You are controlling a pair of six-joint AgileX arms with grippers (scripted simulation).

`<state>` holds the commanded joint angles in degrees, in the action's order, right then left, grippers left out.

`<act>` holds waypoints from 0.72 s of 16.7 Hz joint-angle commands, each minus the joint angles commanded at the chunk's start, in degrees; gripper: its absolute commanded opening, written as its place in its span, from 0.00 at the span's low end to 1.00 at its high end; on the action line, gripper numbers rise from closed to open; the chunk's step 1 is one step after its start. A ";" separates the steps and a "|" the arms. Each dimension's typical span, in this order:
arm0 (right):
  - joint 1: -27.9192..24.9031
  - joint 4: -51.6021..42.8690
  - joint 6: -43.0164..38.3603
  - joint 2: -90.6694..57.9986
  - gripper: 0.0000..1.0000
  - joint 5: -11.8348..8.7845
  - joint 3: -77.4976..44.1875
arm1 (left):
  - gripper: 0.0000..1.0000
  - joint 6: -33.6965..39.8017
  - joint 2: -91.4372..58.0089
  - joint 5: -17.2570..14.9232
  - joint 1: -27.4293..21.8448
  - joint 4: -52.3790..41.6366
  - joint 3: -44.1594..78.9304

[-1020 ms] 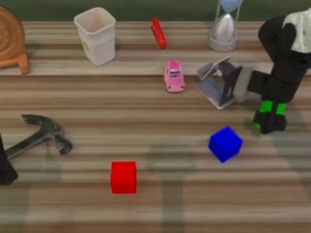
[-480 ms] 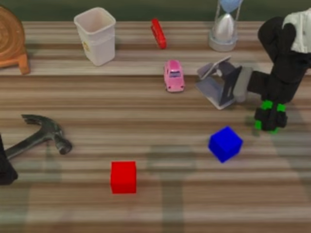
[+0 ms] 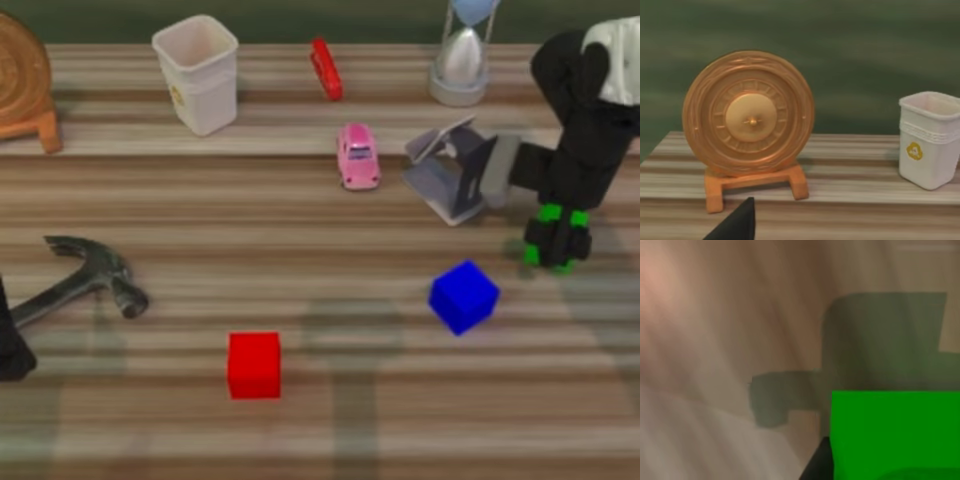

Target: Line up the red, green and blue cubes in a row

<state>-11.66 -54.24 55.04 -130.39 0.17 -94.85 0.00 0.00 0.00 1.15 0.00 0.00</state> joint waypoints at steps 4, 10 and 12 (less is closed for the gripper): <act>-0.17 -8.01 0.00 2.36 0.00 -0.05 -4.91 | 1.00 0.00 0.00 0.00 0.00 0.00 0.00; -0.37 -12.44 -0.01 4.32 0.00 -0.01 -7.97 | 1.00 0.00 0.00 0.00 0.00 0.00 0.00; -0.22 -12.31 -0.14 4.14 0.00 -0.02 -7.84 | 1.00 0.00 0.00 0.00 0.00 0.00 0.00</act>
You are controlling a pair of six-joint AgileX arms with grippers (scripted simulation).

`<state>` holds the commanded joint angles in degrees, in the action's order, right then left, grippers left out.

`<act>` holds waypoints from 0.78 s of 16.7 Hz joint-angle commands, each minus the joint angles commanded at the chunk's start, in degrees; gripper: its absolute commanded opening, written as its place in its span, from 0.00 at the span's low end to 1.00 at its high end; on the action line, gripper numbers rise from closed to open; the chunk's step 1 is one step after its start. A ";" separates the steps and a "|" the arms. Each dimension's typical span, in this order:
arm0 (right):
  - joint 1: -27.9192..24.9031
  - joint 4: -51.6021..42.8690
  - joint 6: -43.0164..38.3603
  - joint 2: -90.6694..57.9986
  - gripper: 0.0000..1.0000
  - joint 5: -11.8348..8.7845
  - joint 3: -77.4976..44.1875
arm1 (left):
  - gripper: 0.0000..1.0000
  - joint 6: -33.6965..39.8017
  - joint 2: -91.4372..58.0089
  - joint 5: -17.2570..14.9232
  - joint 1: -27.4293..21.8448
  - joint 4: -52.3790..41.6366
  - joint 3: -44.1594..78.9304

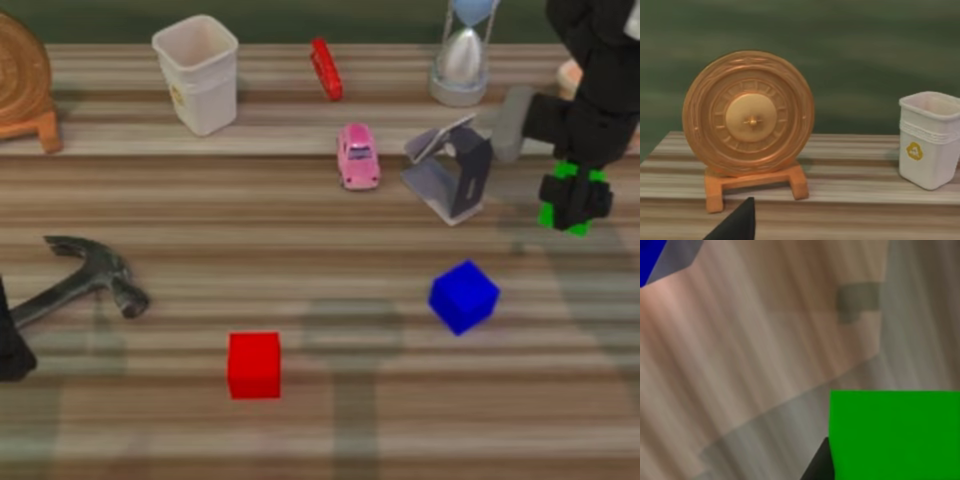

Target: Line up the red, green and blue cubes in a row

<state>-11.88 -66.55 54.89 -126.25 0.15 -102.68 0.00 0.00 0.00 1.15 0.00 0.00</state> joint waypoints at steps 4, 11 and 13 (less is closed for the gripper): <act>-6.25 -0.19 -2.08 1.00 0.00 -0.05 0.59 | 1.00 0.00 0.00 0.00 0.00 0.00 0.00; -28.62 -1.14 -9.84 4.47 0.00 -0.22 3.81 | 1.00 0.00 0.00 0.00 0.00 0.00 0.00; -33.35 -1.16 -11.63 5.49 0.00 -0.17 4.49 | 1.00 0.00 0.00 0.00 0.00 0.00 0.00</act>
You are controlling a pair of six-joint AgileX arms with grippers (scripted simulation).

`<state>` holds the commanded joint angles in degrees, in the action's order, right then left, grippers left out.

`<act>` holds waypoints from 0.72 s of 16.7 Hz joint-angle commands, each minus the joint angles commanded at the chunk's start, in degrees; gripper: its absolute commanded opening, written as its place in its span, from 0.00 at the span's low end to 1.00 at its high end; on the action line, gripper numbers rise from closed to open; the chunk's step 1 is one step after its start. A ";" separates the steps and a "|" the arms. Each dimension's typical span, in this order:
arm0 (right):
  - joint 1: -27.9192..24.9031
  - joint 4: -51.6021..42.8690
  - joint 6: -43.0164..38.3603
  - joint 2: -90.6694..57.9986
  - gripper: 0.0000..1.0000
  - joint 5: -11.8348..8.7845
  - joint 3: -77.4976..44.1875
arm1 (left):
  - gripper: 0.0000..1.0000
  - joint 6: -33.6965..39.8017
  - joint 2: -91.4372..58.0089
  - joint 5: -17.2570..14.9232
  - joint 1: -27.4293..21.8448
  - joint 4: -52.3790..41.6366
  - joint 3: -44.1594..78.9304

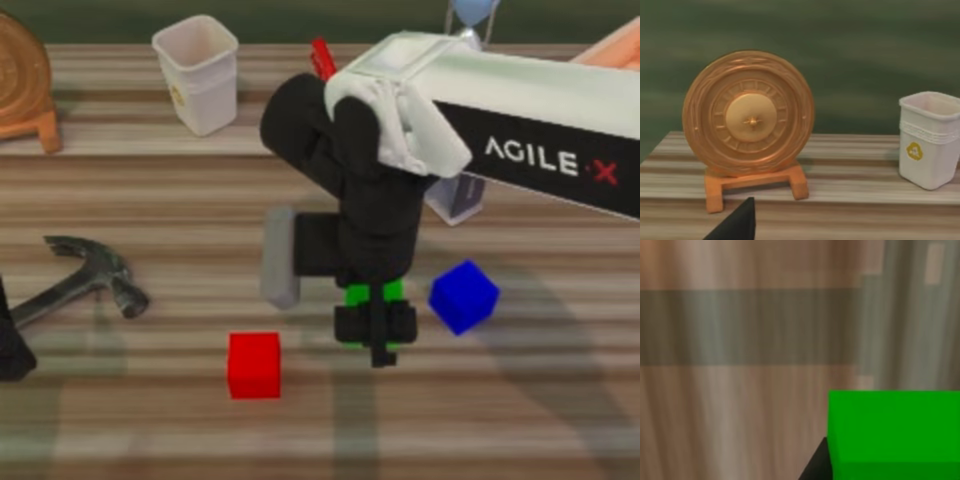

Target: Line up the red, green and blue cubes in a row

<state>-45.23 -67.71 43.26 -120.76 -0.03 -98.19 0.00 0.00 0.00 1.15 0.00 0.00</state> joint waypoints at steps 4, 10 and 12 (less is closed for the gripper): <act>-2.67 0.08 -1.15 0.77 0.00 0.09 0.38 | 1.00 0.00 0.00 0.00 0.00 0.00 0.00; -2.50 4.29 -1.27 -0.45 0.00 0.03 3.33 | 1.00 0.00 0.00 0.00 0.00 0.00 0.00; -2.53 8.87 -1.32 -1.59 0.00 0.02 6.46 | 1.00 0.00 0.00 0.00 0.00 0.00 0.00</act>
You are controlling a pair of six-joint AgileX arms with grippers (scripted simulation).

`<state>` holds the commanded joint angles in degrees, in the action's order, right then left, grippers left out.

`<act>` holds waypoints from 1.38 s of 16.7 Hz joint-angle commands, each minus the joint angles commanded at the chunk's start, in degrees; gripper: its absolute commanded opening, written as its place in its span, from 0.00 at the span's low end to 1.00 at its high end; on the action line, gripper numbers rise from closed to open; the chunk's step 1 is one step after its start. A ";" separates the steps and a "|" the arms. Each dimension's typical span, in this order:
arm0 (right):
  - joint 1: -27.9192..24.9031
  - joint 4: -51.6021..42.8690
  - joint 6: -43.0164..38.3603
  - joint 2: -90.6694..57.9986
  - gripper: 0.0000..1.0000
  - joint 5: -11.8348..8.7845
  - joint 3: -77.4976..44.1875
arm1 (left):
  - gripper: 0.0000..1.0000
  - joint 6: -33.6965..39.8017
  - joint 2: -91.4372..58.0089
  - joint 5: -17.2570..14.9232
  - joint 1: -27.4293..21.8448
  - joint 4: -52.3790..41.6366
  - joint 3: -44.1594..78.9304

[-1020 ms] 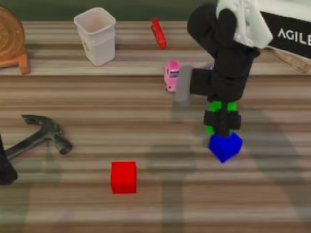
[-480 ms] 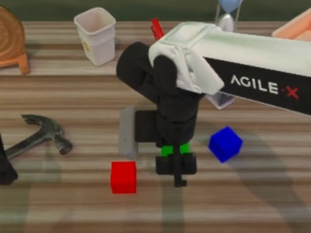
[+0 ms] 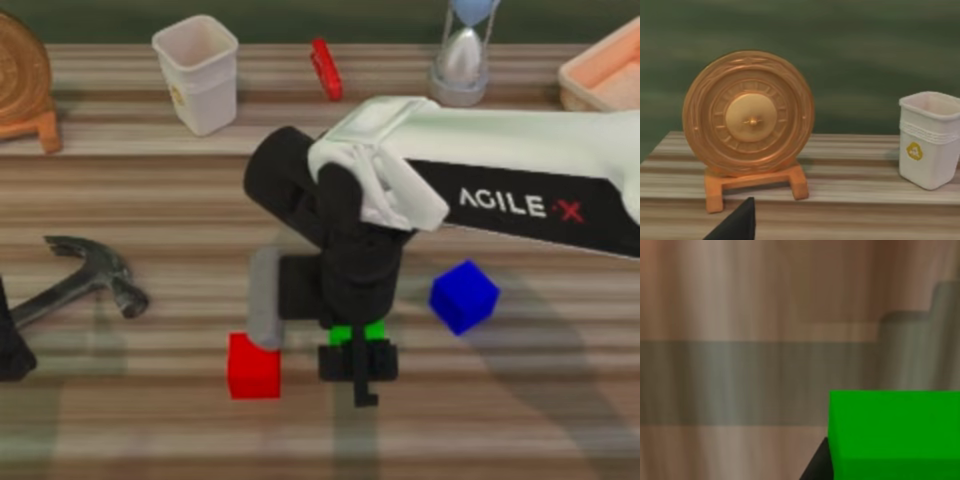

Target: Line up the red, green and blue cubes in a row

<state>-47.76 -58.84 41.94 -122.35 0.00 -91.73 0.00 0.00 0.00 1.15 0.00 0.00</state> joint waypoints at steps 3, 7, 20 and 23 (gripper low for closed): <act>-0.17 4.94 0.05 -1.43 0.00 0.07 3.75 | 1.00 0.00 0.00 0.00 0.00 0.00 0.00; -0.19 5.42 0.06 -1.61 0.00 0.10 4.16 | 1.00 0.00 0.00 0.00 0.00 0.00 0.00; -0.19 5.42 0.06 -1.61 0.98 0.10 4.16 | 1.00 0.00 0.00 0.00 0.00 0.00 0.00; -0.19 5.42 0.06 -1.61 1.00 0.10 4.16 | 1.00 0.00 0.00 0.00 0.00 0.00 0.00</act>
<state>-47.95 -53.42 42.00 -123.96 0.10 -87.57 0.00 0.00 0.00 1.15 0.00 0.00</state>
